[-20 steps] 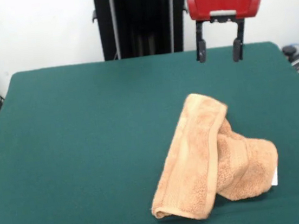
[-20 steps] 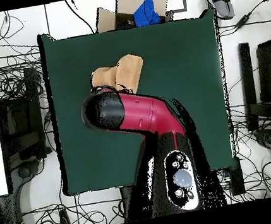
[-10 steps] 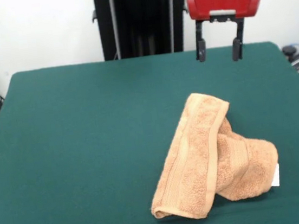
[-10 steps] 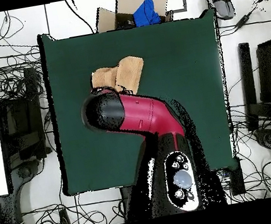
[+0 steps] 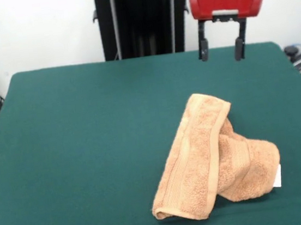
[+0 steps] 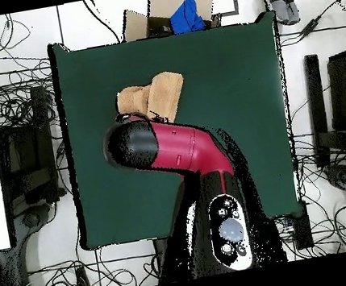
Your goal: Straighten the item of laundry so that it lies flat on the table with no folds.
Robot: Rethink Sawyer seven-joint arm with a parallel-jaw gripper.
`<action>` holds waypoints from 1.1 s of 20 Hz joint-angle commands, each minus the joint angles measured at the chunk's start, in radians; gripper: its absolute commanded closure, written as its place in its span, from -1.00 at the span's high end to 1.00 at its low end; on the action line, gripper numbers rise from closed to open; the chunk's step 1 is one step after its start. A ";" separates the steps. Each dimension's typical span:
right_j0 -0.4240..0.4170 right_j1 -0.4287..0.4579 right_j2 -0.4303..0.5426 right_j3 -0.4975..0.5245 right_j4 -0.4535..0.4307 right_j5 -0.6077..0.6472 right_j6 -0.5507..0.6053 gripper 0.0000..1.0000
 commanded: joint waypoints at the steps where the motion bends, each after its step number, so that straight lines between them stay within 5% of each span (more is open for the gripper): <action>1: 0.090 0.066 -0.046 0.076 0.005 -0.031 0.296 1.00; 12: 0.269 0.178 -0.208 -0.018 0.103 -0.064 0.460 1.00; 22: 0.257 0.182 -0.252 -0.069 0.173 0.002 0.496 1.00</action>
